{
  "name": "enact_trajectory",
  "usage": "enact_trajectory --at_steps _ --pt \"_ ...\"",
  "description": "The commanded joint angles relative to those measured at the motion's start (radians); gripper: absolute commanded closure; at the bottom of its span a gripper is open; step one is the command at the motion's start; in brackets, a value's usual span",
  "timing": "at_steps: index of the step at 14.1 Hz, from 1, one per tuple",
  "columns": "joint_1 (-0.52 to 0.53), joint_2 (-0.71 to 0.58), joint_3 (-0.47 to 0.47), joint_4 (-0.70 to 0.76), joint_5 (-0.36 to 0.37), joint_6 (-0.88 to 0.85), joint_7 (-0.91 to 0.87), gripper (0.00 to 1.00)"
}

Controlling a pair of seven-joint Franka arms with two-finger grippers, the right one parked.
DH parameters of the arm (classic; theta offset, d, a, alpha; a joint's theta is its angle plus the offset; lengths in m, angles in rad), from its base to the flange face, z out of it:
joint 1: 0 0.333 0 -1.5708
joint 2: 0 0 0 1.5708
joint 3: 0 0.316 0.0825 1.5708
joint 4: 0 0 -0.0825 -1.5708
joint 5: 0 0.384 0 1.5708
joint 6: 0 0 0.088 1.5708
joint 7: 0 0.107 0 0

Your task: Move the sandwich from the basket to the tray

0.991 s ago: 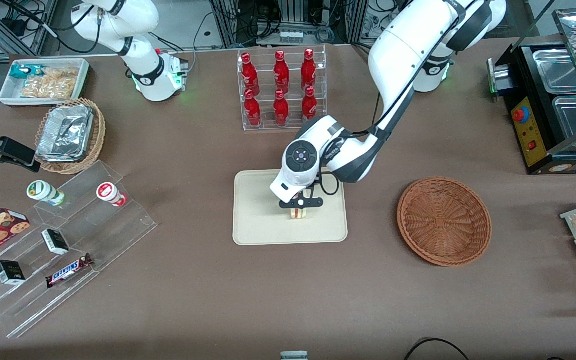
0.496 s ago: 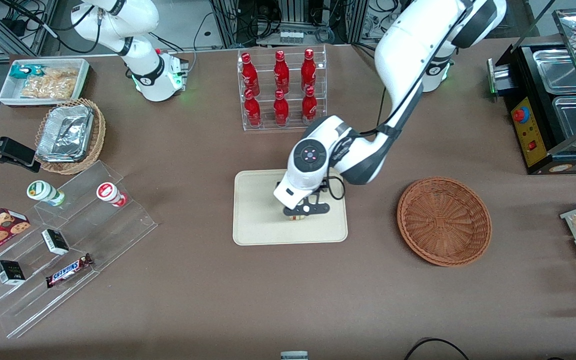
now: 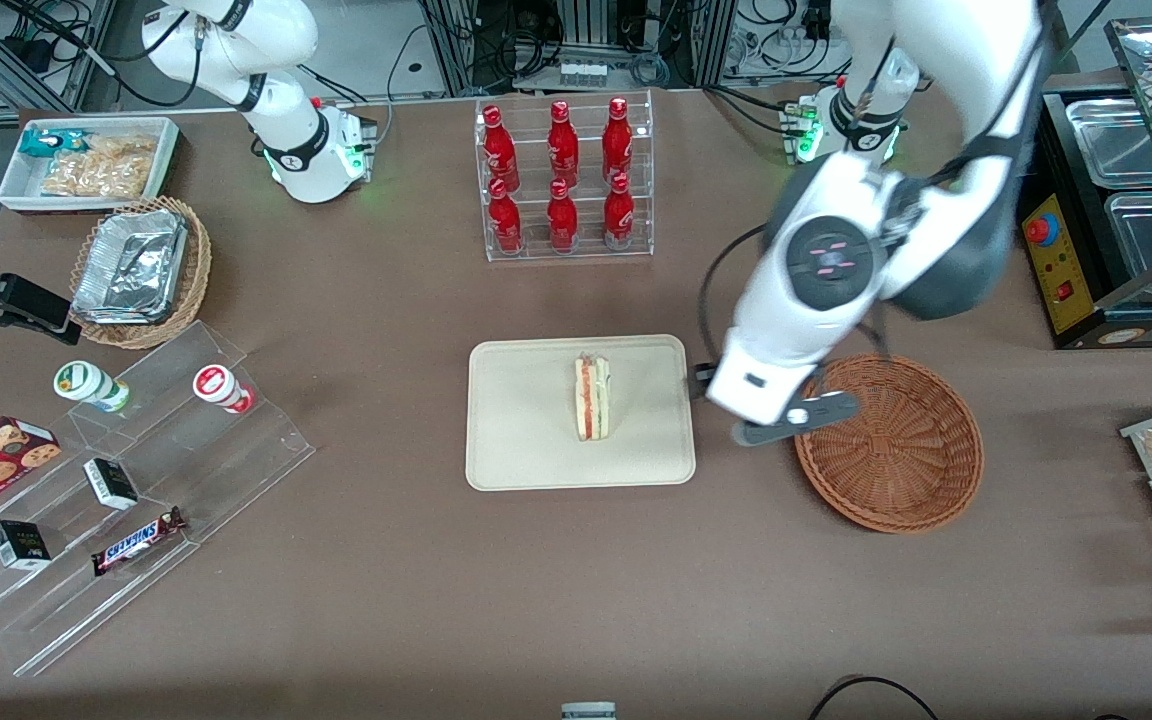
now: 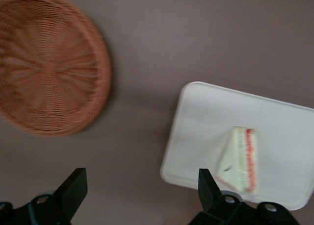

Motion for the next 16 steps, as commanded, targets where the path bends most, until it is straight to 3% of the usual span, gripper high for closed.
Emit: enact_trajectory --at_steps 1,5,9,12,16 --pt "0.166 -0.122 -0.007 -0.066 -0.006 -0.108 0.274 0.00" --pt "0.303 -0.222 -0.005 -0.059 -0.004 -0.246 0.456 0.00" --pt "0.312 -0.337 0.007 -0.059 0.003 -0.346 0.464 0.00" --pt "0.306 -0.391 0.001 -0.065 0.088 -0.412 0.534 0.00" --pt "0.303 -0.387 -0.001 -0.047 0.079 -0.413 0.525 0.00"
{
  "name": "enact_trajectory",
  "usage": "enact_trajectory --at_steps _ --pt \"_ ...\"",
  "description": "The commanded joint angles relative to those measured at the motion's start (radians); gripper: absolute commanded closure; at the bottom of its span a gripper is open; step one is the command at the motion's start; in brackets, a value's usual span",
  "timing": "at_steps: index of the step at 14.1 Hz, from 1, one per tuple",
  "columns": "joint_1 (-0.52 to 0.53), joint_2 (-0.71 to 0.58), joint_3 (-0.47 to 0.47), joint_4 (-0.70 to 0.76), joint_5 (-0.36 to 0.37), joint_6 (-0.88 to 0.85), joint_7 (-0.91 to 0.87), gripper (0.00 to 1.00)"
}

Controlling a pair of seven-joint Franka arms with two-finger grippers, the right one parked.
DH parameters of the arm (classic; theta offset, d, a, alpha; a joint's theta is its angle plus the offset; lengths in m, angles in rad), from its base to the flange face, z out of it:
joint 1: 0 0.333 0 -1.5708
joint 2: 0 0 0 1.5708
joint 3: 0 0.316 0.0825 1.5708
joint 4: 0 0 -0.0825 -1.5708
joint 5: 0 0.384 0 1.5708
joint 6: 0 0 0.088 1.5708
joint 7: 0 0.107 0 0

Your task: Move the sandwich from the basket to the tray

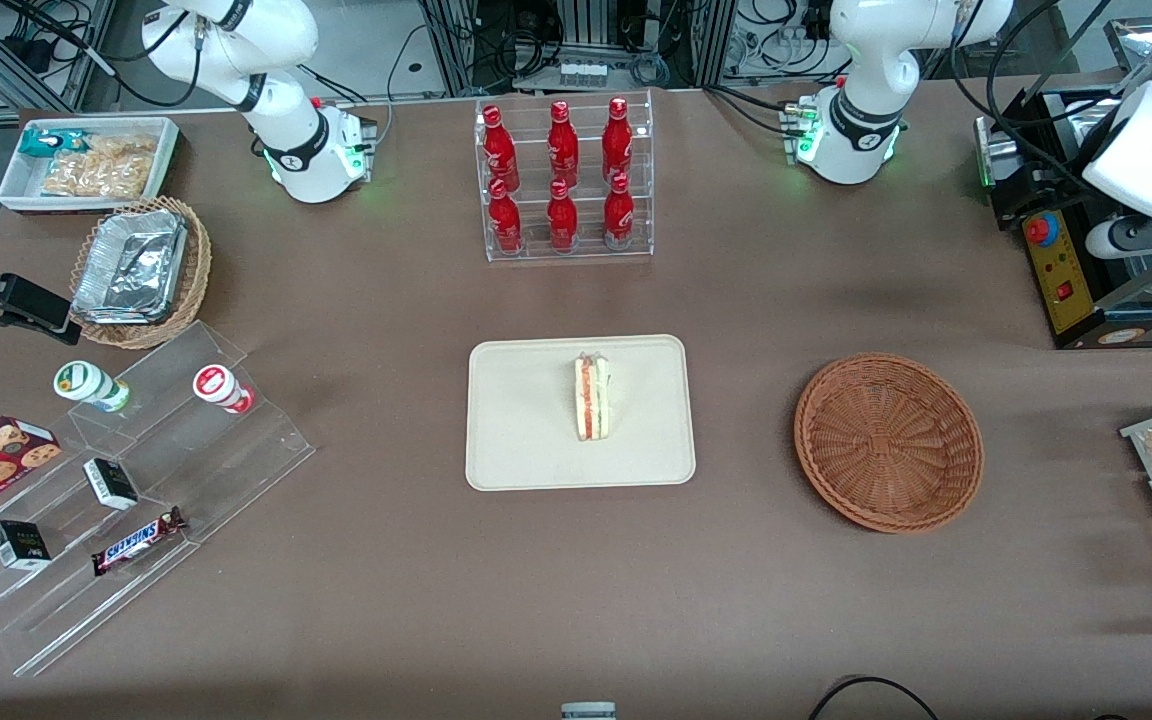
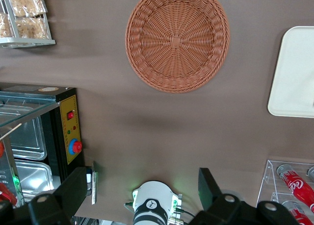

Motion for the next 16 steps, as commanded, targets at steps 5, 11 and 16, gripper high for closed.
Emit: enact_trajectory --at_steps 5,11,16 --pt "-0.012 0.010 -0.002 -0.006 0.015 -0.002 0.015 0.00" --pt "-0.011 0.015 0.000 -0.016 -0.048 -0.003 0.020 0.00" --pt "-0.009 0.005 0.000 -0.026 -0.034 -0.043 0.018 0.00"
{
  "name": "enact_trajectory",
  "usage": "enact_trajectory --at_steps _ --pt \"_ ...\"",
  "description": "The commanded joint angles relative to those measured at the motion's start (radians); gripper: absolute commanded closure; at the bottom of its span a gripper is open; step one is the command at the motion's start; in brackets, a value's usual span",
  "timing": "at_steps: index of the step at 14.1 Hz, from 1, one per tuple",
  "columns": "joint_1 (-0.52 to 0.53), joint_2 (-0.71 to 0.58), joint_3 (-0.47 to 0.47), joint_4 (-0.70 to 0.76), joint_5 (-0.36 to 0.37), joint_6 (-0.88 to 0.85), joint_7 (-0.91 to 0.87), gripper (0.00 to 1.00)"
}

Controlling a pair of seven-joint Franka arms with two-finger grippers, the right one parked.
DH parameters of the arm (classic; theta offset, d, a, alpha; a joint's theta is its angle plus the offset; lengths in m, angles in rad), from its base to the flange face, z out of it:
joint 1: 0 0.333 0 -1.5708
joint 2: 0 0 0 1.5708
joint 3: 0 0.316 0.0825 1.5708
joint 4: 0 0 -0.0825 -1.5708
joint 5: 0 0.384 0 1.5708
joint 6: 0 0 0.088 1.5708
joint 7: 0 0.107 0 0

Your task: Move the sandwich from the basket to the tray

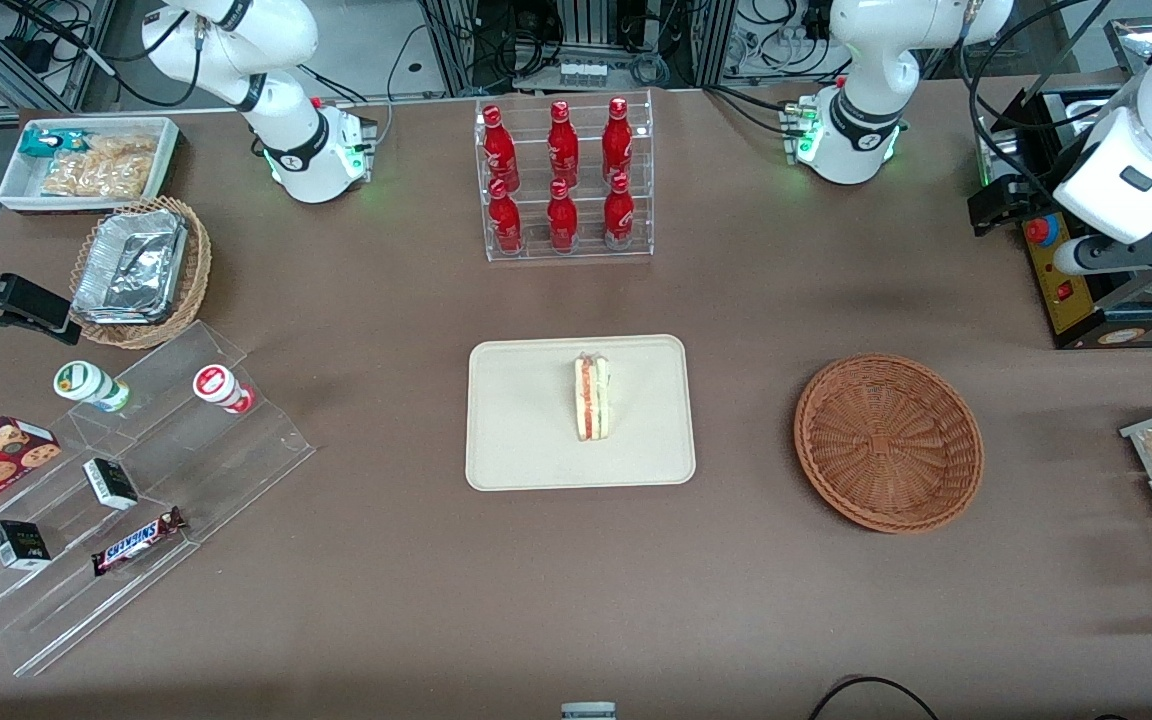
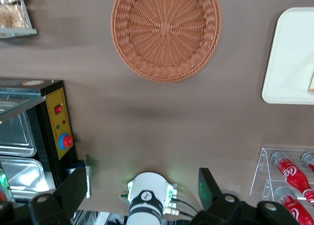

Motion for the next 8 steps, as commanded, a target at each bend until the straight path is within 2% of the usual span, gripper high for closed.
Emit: enact_trajectory --at_steps 1,4,8 --pt "0.001 -0.019 -0.006 -0.014 0.004 -0.016 0.013 0.00" --pt "0.113 -0.031 -0.126 -0.029 0.007 -0.014 0.016 0.00" --pt "0.129 -0.016 -0.136 -0.023 0.010 -0.003 0.004 0.00"
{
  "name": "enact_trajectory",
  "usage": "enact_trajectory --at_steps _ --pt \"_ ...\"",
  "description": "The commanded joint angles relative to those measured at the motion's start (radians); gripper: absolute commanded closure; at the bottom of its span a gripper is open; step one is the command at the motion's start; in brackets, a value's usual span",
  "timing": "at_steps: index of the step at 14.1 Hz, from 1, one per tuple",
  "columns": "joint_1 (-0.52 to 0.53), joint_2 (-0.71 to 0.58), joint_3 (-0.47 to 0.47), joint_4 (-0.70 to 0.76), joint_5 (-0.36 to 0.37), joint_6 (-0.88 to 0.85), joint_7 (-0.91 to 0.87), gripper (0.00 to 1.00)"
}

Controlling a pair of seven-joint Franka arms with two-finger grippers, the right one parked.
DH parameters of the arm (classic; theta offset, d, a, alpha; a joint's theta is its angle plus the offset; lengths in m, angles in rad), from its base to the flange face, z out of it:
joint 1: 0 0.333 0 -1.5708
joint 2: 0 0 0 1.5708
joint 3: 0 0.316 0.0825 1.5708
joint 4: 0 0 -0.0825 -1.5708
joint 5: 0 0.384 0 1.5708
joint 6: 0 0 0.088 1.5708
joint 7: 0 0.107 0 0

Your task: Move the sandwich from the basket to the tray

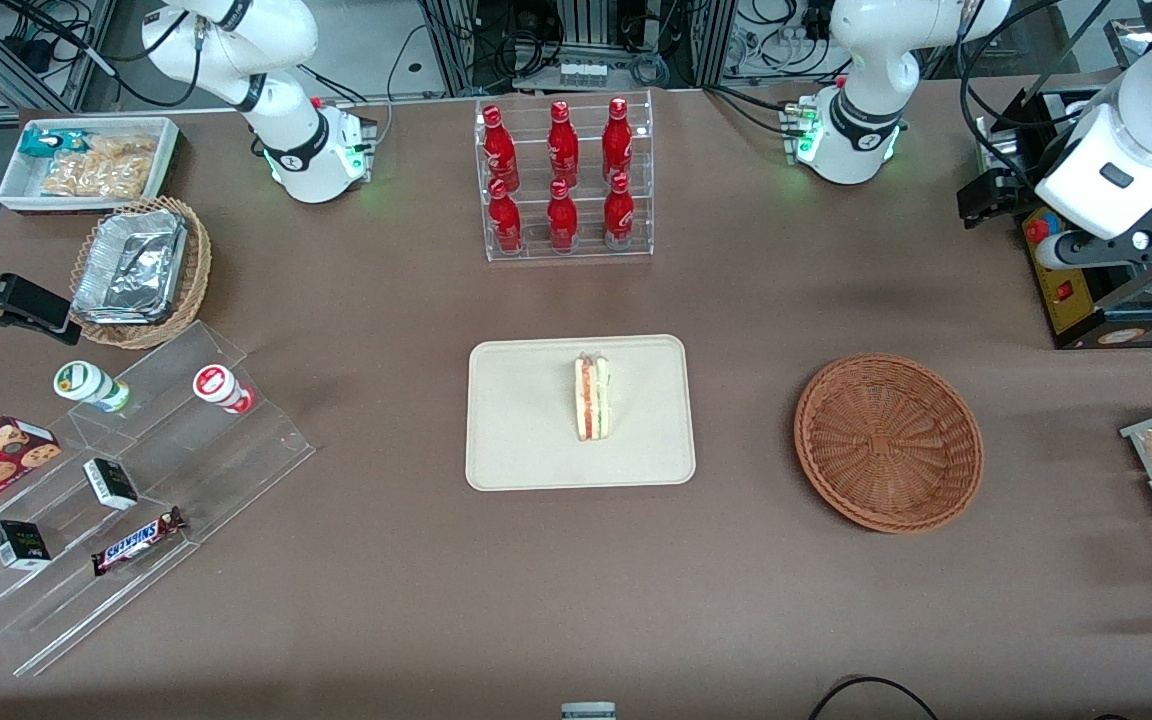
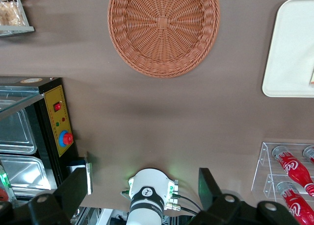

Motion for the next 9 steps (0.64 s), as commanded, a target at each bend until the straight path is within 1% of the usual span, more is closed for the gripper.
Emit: enact_trajectory --at_steps 1,5,9 --pt "0.029 -0.009 -0.017 -0.015 0.006 0.007 0.008 0.00" --pt "0.047 0.013 -0.017 -0.029 0.000 0.134 0.013 0.00" --pt "0.047 0.013 -0.017 -0.033 0.000 0.145 0.013 0.00"
